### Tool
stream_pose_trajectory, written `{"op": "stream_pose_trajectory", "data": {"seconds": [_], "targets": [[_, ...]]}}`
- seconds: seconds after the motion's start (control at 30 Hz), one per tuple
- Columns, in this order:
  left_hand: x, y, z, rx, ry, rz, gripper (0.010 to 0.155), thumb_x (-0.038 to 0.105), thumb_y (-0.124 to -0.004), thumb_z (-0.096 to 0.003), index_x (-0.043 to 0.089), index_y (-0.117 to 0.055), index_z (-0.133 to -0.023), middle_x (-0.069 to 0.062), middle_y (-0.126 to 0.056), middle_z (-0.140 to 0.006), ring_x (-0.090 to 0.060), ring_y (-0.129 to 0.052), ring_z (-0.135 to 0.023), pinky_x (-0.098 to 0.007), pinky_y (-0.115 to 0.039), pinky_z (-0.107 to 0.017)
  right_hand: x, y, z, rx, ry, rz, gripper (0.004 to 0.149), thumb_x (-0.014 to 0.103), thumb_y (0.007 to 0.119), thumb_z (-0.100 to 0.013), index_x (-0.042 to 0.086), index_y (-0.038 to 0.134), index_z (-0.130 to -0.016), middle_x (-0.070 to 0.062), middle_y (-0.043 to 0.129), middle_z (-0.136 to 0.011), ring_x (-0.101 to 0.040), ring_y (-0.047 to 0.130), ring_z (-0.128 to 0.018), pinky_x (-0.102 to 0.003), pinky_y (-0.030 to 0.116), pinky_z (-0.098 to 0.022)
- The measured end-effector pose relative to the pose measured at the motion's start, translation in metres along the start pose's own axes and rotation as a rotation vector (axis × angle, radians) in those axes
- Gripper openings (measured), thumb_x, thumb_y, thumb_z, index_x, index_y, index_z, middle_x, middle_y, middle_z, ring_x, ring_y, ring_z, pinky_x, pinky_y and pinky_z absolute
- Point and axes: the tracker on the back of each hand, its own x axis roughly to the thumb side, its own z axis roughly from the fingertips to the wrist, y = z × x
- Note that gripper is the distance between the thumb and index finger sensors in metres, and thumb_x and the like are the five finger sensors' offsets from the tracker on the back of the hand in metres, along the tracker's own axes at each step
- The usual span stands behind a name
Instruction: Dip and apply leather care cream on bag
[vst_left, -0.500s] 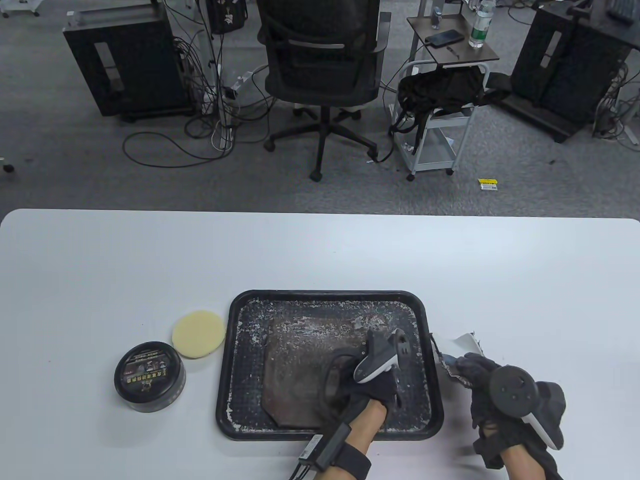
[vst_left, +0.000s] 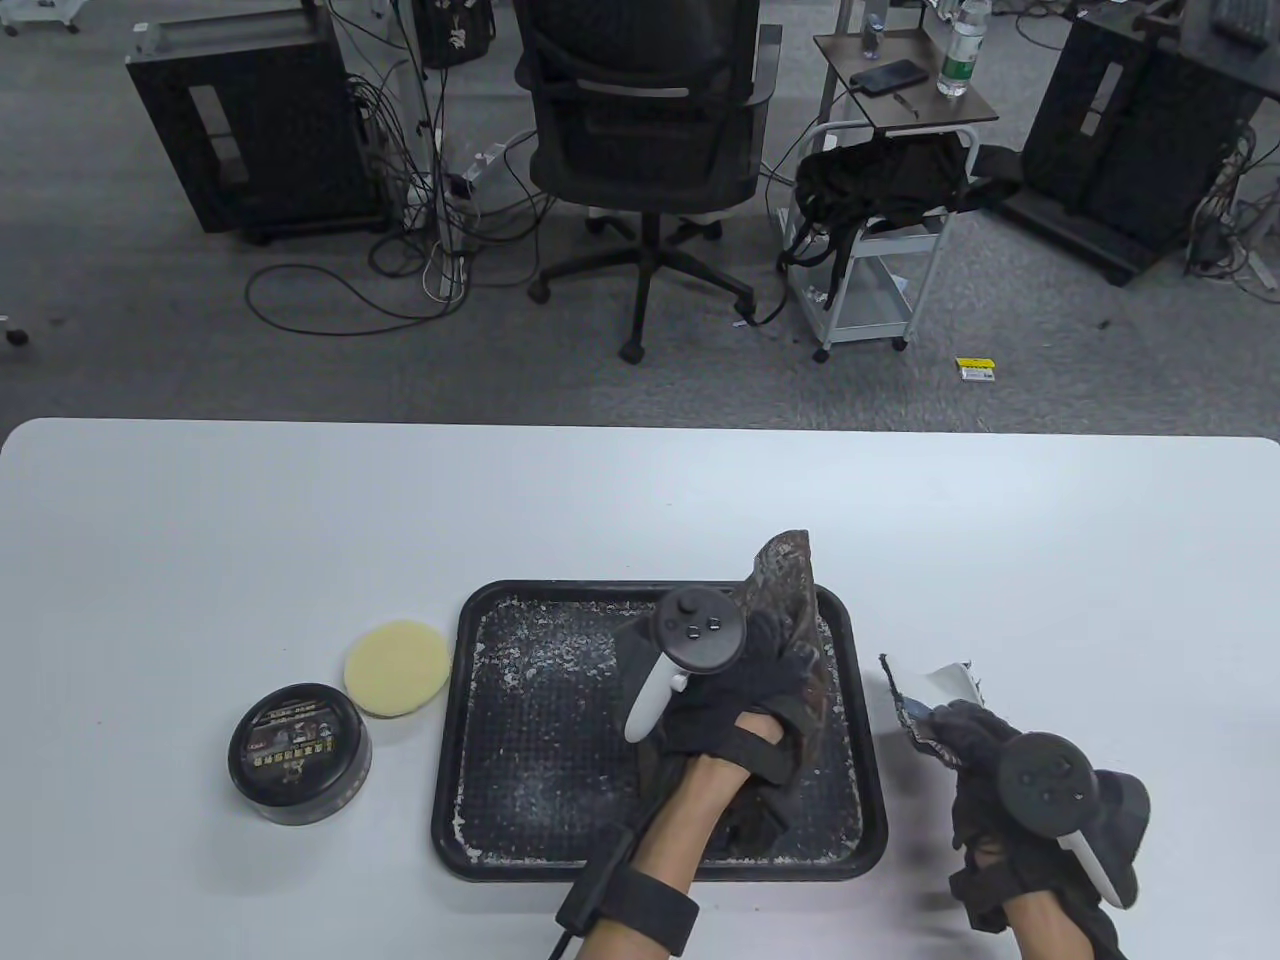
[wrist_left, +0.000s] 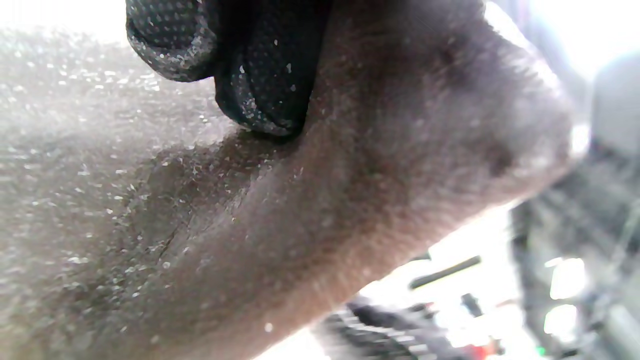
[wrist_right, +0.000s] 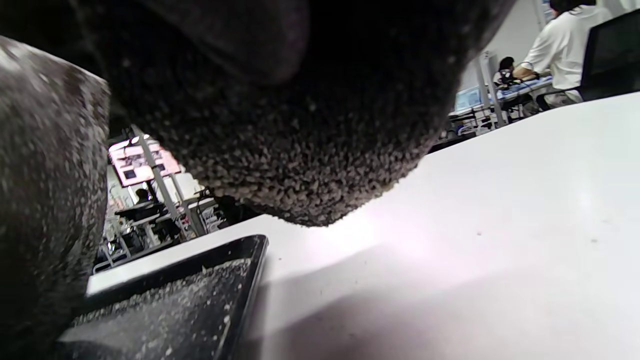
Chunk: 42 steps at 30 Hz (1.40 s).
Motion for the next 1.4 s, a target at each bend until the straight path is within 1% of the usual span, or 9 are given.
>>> {"op": "stream_pose_trajectory", "data": {"seconds": [0.13, 0.27, 0.33, 0.47, 0.57, 0.7, 0.87, 1.17, 1.4], "targets": [[0.01, 0.01, 0.007, -0.018, -0.077, 0.152, 0.048, 0.042, -0.067, -0.0592, 0.018, -0.053, -0.099, -0.007, -0.071, -0.091, -0.016, -0.099, -0.058, -0.031, -0.085, -0.046, -0.004, -0.002, 0.0, -0.005, 0.016, -0.049, 0.048, 0.016, 0.077, -0.036, 0.027, 0.092, -0.079, -0.005, 0.092, -0.088, -0.033, 0.092, -0.081, -0.056, 0.069, -0.063], [0.003, 0.018, 0.01, -0.01, -0.106, 0.226, 0.048, 0.042, -0.066, -0.0593, 0.019, -0.052, -0.099, -0.007, -0.071, -0.092, -0.016, -0.098, -0.061, -0.032, -0.085, -0.048, -0.002, -0.001, 0.0, 0.001, -0.004, -0.04, 0.048, 0.016, 0.077, -0.036, 0.027, 0.092, -0.08, -0.005, 0.092, -0.088, -0.032, 0.092, -0.081, -0.056, 0.07, -0.063], [-0.009, 0.021, 0.011, -0.002, -0.092, 0.298, 0.048, 0.042, -0.066, -0.0594, 0.019, -0.052, -0.099, -0.007, -0.071, -0.092, -0.017, -0.098, -0.062, -0.032, -0.084, -0.049, -0.001, -0.001, 0.0, 0.001, -0.011, -0.042, 0.048, 0.016, 0.077, -0.036, 0.027, 0.092, -0.08, -0.005, 0.092, -0.088, -0.032, 0.092, -0.081, -0.056, 0.07, -0.063], [-0.035, 0.03, 0.013, 0.022, -0.038, 0.285, 0.048, 0.043, -0.066, -0.0594, 0.02, -0.052, -0.099, -0.006, -0.071, -0.092, -0.016, -0.098, -0.063, -0.032, -0.084, -0.049, 0.0, -0.002, 0.0, -0.004, -0.02, -0.044, 0.048, 0.016, 0.077, -0.036, 0.027, 0.092, -0.08, -0.004, 0.092, -0.089, -0.032, 0.092, -0.081, -0.055, 0.07, -0.063], [-0.056, 0.044, 0.019, 0.045, -0.017, 0.364, 0.048, 0.042, -0.066, -0.0597, 0.019, -0.052, -0.099, -0.007, -0.071, -0.092, -0.017, -0.097, -0.063, -0.033, -0.084, -0.049, 0.0, -0.001, 0.0, 0.002, -0.024, -0.047, 0.048, 0.016, 0.077, -0.036, 0.027, 0.092, -0.08, -0.005, 0.092, -0.088, -0.033, 0.092, -0.081, -0.056, 0.07, -0.063], [-0.083, 0.069, 0.034, 0.056, 0.079, 0.264, 0.048, 0.041, -0.066, -0.0598, 0.018, -0.052, -0.1, -0.008, -0.071, -0.092, -0.018, -0.097, -0.063, -0.033, -0.083, -0.049, 0.001, -0.001, 0.0, 0.004, -0.03, -0.041, 0.048, 0.016, 0.077, -0.036, 0.027, 0.092, -0.08, -0.005, 0.092, -0.089, -0.033, 0.092, -0.081, -0.056, 0.07, -0.063], [-0.116, 0.09, 0.053, 0.044, 0.211, 0.127, 0.048, 0.041, -0.065, -0.0597, 0.017, -0.053, -0.1, -0.008, -0.071, -0.093, -0.02, -0.097, -0.066, -0.035, -0.083, -0.051, 0.002, 0.0, 0.0, 0.01, -0.036, -0.027, 0.048, 0.016, 0.077, -0.036, 0.027, 0.092, -0.08, -0.005, 0.092, -0.088, -0.033, 0.092, -0.081, -0.056, 0.07, -0.063], [-0.181, 0.1, 0.076, 0.014, 0.404, 0.234, 0.051, 0.037, -0.062, -0.0598, 0.012, -0.049, -0.103, -0.013, -0.069, -0.093, -0.022, -0.095, -0.067, -0.036, -0.082, -0.051, 0.003, 0.003, 0.001, 0.023, -0.036, 0.005, 0.048, 0.016, 0.077, -0.036, 0.027, 0.092, -0.08, -0.005, 0.092, -0.088, -0.033, 0.093, -0.081, -0.055, 0.07, -0.063], [-0.191, 0.106, 0.081, 0.02, 0.454, -0.103, 0.057, 0.04, -0.063, -0.0599, 0.013, -0.043, -0.107, -0.014, -0.061, -0.103, -0.026, -0.087, -0.079, -0.04, -0.076, -0.058, 0.004, 0.006, 0.0, 0.042, -0.03, 0.029, 0.048, 0.016, 0.077, -0.036, 0.027, 0.092, -0.08, -0.005, 0.092, -0.088, -0.033, 0.093, -0.08, -0.055, 0.07, -0.063]]}}
